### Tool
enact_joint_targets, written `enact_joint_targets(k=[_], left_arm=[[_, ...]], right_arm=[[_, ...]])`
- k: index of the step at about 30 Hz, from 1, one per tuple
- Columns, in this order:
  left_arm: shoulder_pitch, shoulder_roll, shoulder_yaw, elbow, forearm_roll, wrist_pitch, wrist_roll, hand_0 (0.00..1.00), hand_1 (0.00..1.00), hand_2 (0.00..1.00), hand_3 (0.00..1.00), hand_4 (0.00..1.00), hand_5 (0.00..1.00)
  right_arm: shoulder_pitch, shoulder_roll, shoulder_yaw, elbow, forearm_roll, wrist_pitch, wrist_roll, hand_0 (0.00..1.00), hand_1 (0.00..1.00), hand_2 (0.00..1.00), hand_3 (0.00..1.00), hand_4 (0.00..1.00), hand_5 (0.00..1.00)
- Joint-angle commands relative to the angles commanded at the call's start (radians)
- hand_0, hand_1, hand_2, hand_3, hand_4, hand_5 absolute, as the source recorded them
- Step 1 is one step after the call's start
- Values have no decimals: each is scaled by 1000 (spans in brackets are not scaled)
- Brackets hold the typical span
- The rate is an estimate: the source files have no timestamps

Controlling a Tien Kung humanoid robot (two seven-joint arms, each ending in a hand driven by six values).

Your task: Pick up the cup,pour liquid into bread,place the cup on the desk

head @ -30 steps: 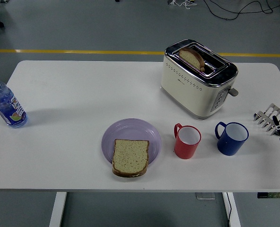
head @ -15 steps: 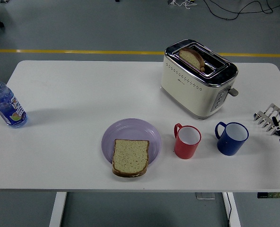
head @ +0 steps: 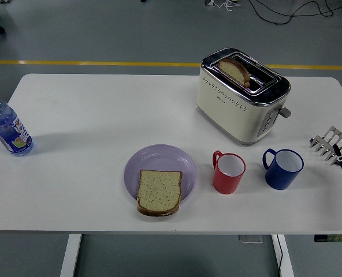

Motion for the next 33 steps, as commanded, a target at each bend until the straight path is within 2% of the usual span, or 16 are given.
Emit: enact_joint_targets(k=[21,24,33], left_arm=[[-1,2,-6,-1,3,-2,3,668,735,737,629,395,998],[-2,1,-9,-1,4,-2,3,668,735,737,629,395,998],[-4,1,-11,-1,4,-1,3,668,735,737,631,396,998]], right_arm=[[2,5,6,-15,19,28,-3,601,547,610,591,609,55],[7,7,12,-25,31,65,-24,601,547,610,591,609,55],[9,12,17,-37,26,121,-31,602,543,611,594,613,49]])
